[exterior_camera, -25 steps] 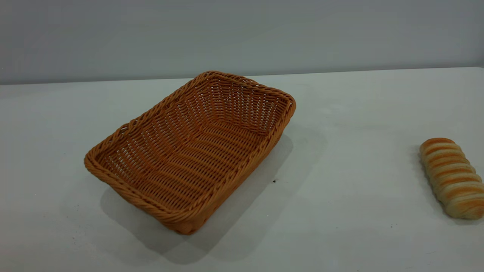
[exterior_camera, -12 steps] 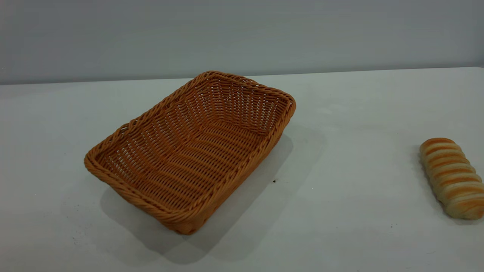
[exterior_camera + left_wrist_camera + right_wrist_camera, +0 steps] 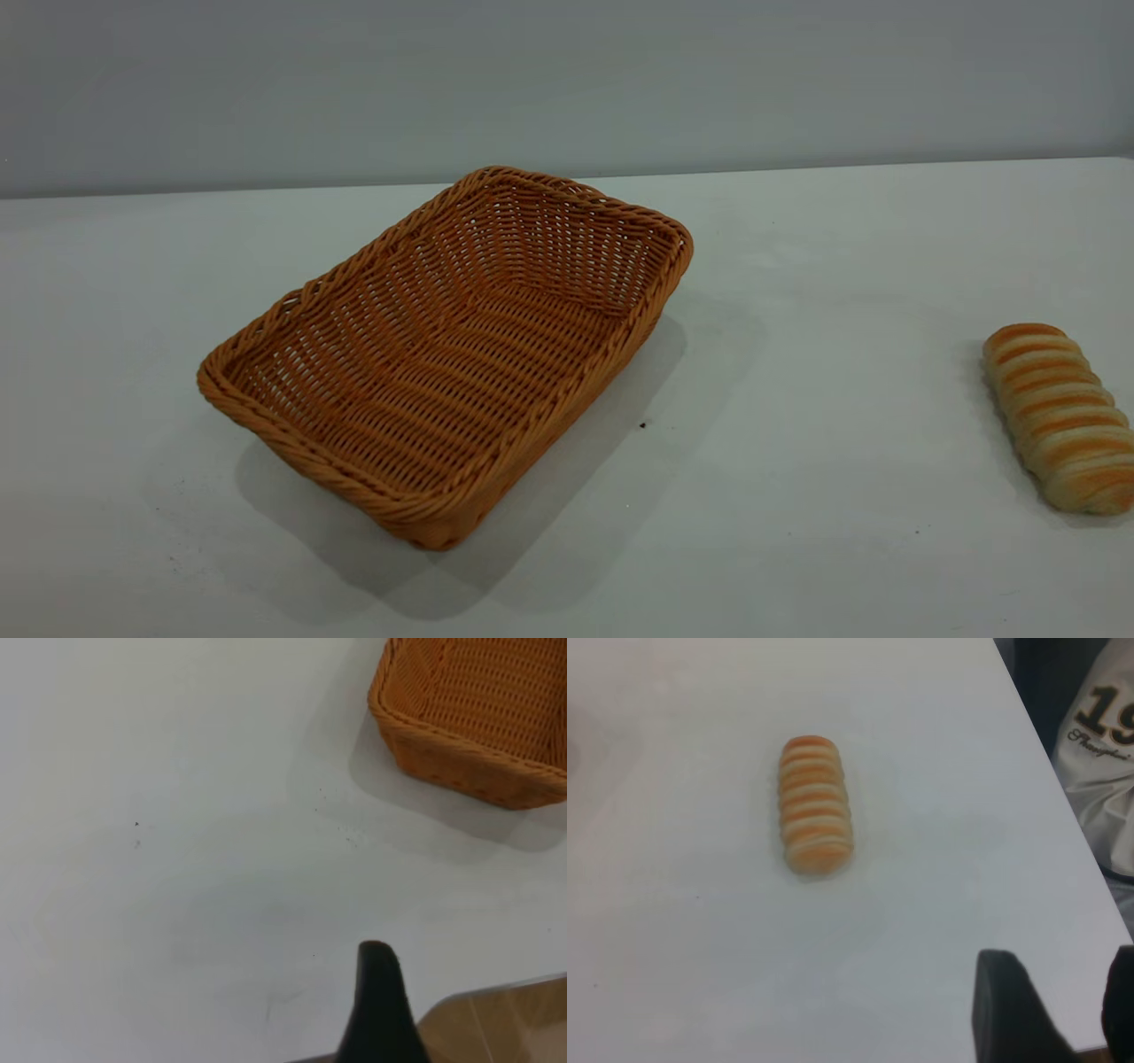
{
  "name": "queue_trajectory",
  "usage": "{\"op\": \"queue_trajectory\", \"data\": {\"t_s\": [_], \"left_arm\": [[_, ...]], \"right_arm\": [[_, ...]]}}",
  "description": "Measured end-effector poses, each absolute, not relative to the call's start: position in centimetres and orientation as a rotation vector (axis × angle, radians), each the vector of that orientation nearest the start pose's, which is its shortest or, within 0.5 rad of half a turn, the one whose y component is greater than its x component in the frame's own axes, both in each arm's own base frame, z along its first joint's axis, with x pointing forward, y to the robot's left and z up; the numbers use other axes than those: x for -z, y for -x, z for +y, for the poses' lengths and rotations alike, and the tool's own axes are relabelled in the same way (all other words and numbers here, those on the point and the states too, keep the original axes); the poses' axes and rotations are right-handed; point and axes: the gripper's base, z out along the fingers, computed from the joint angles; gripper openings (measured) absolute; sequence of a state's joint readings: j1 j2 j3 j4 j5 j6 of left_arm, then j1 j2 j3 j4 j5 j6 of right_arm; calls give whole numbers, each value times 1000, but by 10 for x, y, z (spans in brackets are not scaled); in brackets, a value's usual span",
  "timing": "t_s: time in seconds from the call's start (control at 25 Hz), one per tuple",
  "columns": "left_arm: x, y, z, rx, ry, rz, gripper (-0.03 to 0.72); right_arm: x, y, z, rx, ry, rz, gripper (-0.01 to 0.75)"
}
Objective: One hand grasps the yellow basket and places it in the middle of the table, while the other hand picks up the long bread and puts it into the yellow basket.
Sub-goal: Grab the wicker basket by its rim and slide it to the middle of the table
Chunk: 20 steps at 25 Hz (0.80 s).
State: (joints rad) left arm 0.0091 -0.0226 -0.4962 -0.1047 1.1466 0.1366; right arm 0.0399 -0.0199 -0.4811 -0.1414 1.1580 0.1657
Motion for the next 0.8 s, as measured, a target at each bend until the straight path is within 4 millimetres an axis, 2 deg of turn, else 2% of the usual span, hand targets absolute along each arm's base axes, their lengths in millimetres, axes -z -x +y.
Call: {"op": "queue_trajectory", "data": {"t_s": [0.64, 0.8], "left_arm": [[-270, 13, -7, 134, -313, 2079, 584], [-270, 13, -7, 137, -315, 2079, 584]], "right_arm": [[-266, 10, -12, 50, -148, 2119, 302], [-265, 9, -10, -13, -100, 2125, 302]]}}
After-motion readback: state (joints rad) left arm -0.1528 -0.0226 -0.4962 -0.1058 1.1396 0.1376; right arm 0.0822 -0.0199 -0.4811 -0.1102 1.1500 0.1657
